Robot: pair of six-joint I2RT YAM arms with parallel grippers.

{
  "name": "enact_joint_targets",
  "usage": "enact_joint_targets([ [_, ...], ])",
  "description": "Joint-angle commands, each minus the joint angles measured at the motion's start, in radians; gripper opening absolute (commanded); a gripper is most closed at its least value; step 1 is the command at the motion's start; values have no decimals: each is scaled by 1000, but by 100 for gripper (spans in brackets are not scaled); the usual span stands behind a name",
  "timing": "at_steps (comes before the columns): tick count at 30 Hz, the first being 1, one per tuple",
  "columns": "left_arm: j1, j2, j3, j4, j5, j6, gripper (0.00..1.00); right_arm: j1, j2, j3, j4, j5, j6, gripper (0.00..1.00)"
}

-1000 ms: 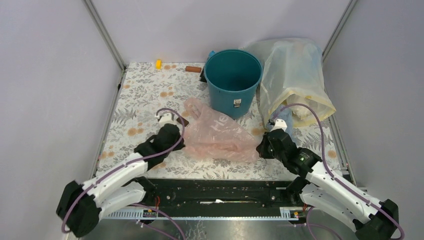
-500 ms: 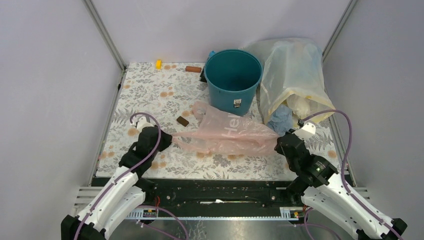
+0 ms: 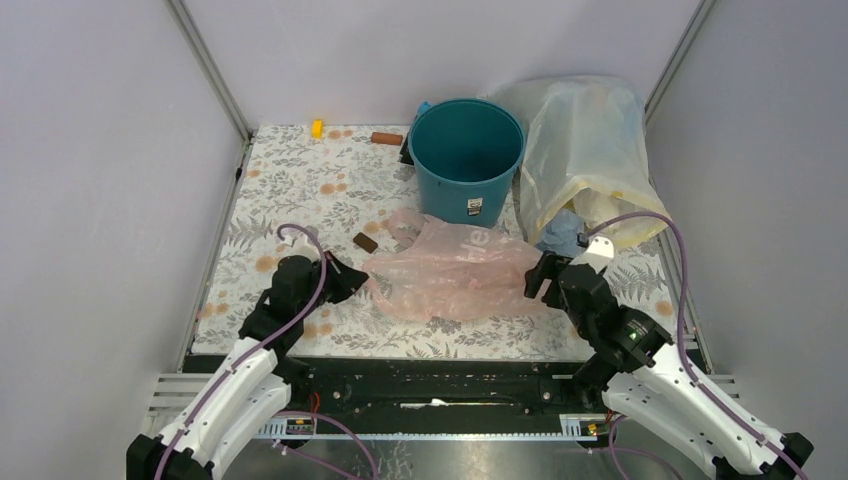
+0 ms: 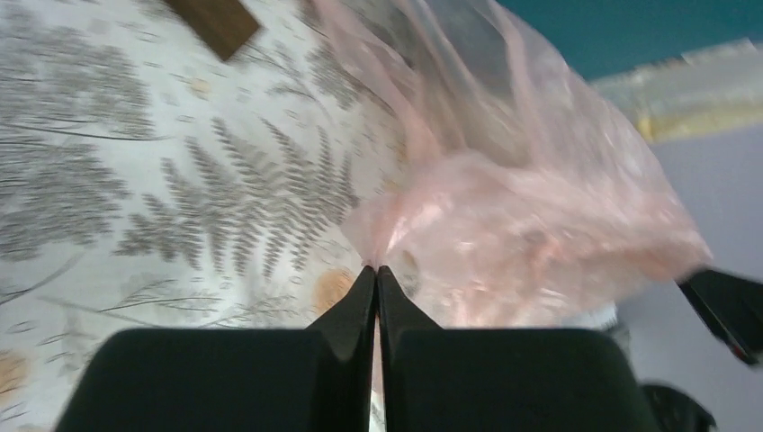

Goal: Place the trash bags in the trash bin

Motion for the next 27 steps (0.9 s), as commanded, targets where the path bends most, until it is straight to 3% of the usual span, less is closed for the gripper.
enact_joint_targets([
  [1, 2, 28, 8, 181, 289, 16, 0, 3, 34, 50, 96, -195, -126, 86],
  [5, 2, 1, 59, 166, 333, 6, 0, 3, 102, 112, 58, -213, -139, 93],
  [7, 2, -24, 89, 130, 320, 4, 0, 2, 132, 139, 17, -132, -93, 99],
  [12, 2, -64, 157, 12, 258, 12, 0, 3, 143, 174, -69, 30, 51, 100],
  [16, 2, -71, 175, -42, 210, 26, 0, 3, 109, 176, -66, -32, 41, 100],
  [21, 2, -69, 188, -50, 201, 30, 0, 3, 85, 130, 5, -204, -96, 100],
  [27, 2, -63, 215, -73, 186, 45, 0, 2, 107, 89, 52, -274, -134, 100],
])
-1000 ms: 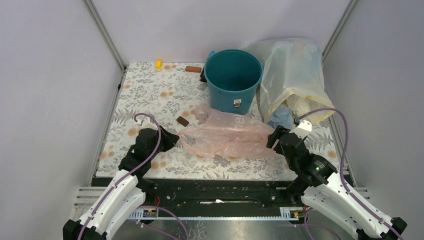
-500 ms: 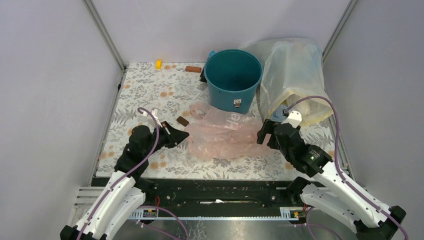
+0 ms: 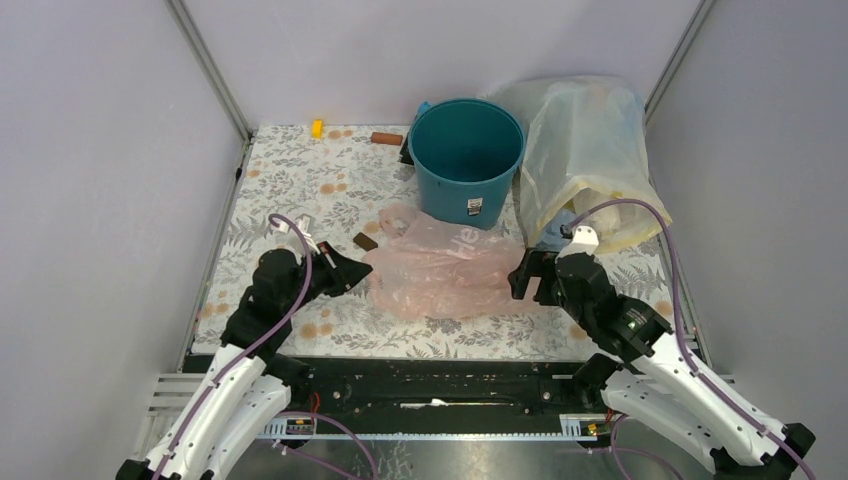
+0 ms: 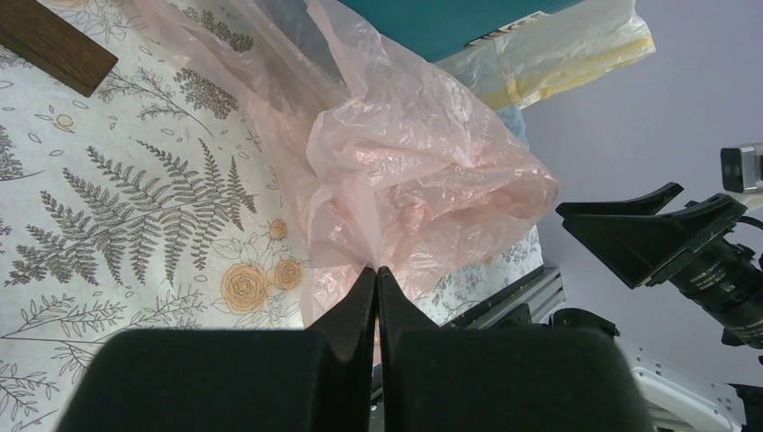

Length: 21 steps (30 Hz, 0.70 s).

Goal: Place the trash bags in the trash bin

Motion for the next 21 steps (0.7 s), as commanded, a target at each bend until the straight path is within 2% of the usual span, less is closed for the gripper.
enact_joint_targets([
  [1, 2, 4, 62, 8, -26, 26, 0, 3, 39, -14, 56, -75, -43, 100],
  [9, 2, 12, 50, 7, -33, 27, 0, 2, 234, 33, 100, -24, -3, 92],
  [13, 2, 16, 60, -26, -82, 34, 0, 3, 304, 42, 92, 166, 10, 88],
  [15, 2, 13, 87, -84, -169, 36, 0, 1, 315, 45, 58, 324, 40, 74],
  [17, 4, -2, 116, -143, -258, 31, 0, -8, 300, 45, 21, 473, 72, 50],
  [18, 4, -12, 127, -162, -292, 31, 0, -20, 280, 42, 12, 501, 73, 45],
  [21, 4, -41, 156, -199, -380, 26, 0, -63, 199, 34, 2, 533, 56, 38],
])
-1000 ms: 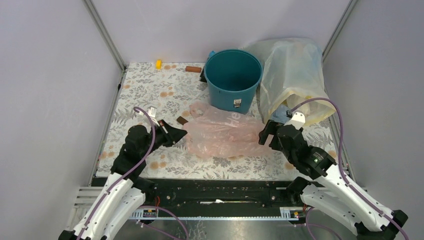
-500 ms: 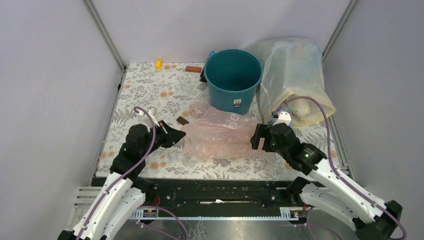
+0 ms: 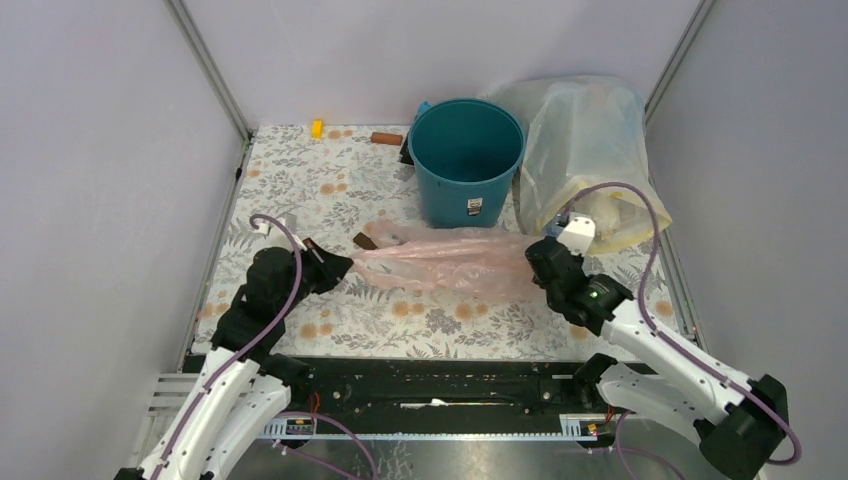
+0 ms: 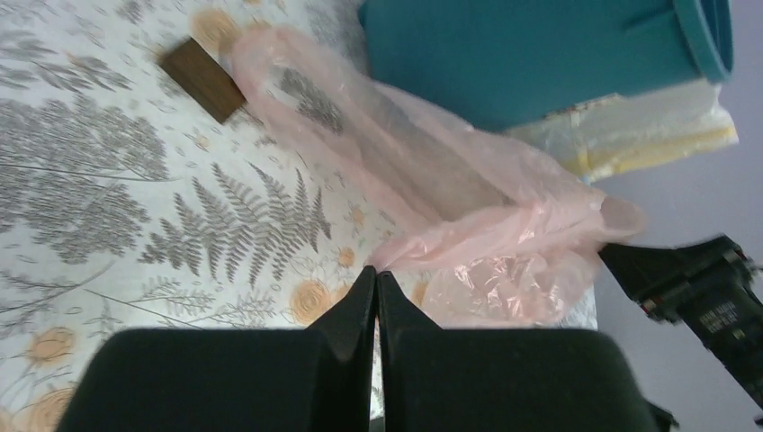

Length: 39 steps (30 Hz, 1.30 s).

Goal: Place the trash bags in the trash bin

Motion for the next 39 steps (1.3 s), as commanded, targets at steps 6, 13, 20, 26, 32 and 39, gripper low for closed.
enact_joint_targets([
  [6, 4, -42, 127, -41, -194, 15, 0, -58, -279, 37, -22, 153, -16, 15],
  [13, 4, 44, 205, -45, -155, 53, 0, -59, -272, 53, 14, -245, -110, 86],
  [20, 4, 26, 107, -46, -260, 25, 0, -59, -266, -111, 142, -396, -110, 82],
  [26, 4, 38, 65, -53, -337, 3, 0, -62, -220, -181, 181, -334, -51, 83],
  [32, 4, 30, 21, -41, -352, -7, 0, -75, -121, -226, 340, -434, -57, 75],
  [39, 4, 41, 22, -32, -370, -2, 0, -75, -78, -206, 449, -585, -56, 39],
])
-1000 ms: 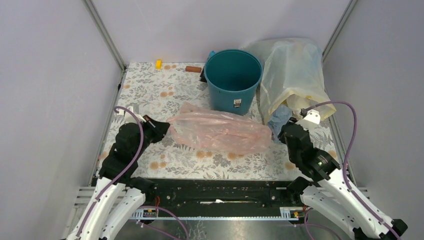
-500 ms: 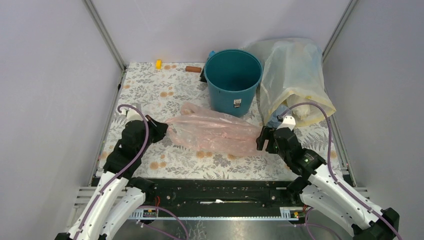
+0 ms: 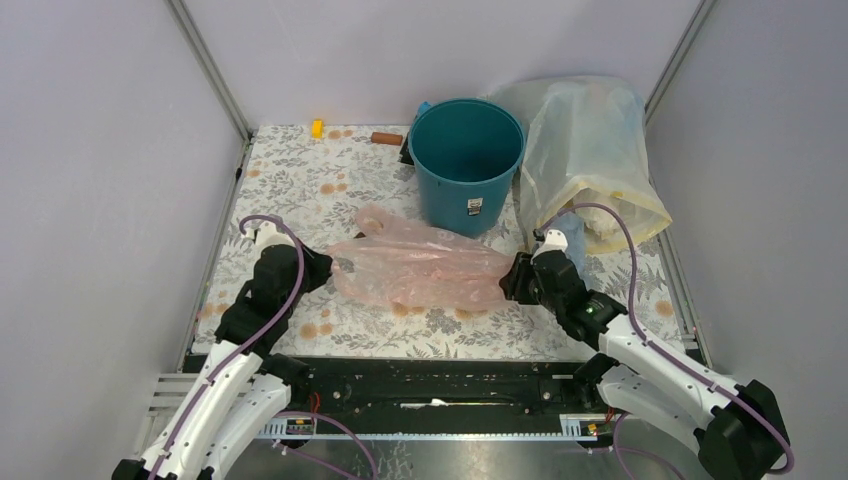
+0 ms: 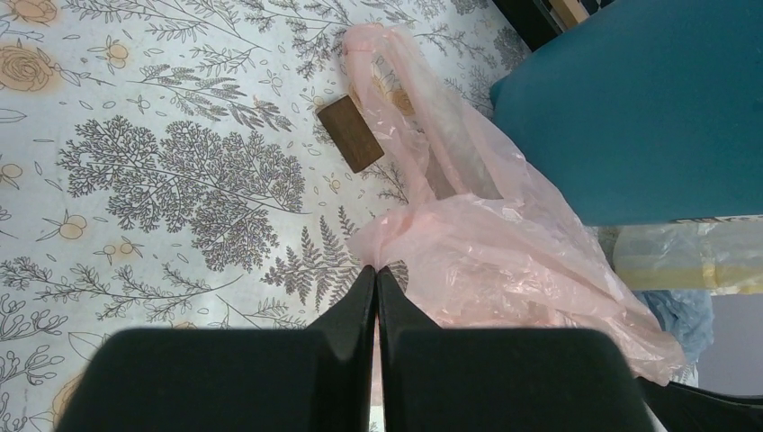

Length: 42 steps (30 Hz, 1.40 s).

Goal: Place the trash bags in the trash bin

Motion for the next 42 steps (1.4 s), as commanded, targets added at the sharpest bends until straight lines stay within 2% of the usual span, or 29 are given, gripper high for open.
enact_joint_targets([
  [1, 3, 6, 7, 45, -38, -6, 0, -5, 8, 32, 104, -89, 5, 21],
  [2, 3, 4, 9, 48, -34, -9, 0, -5, 7, 40, 93, -88, 3, 7],
  [3, 3, 1, 13, 50, -24, -14, 0, -5, 1, 53, 79, -86, 2, 0],
  [7, 3, -12, 92, 23, -15, -4, 0, -5, -57, 127, 3, -94, 2, 0],
  [15, 3, 1, 446, -74, -18, 33, 0, -5, -105, 468, -192, -148, -77, 0],
  [21, 3, 131, 784, -119, -37, 64, 0, -5, 18, 820, -278, -101, -151, 0],
  [27, 3, 307, 1059, -123, 5, 88, 0, -5, 175, 1139, -320, 30, -196, 0],
  [30, 3, 367, 1117, -107, 12, 92, 0, -5, 253, 1218, -306, 137, -225, 0],
  [34, 3, 418, 1124, -44, 57, 78, 0, -7, 391, 1306, -282, 283, -287, 0],
  [39, 3, 444, 1105, 40, 138, 65, 0, -47, 581, 1436, -296, 298, -312, 0],
  [42, 3, 457, 1081, 88, 188, 52, 0, -105, 716, 1542, -378, 277, -283, 0],
])
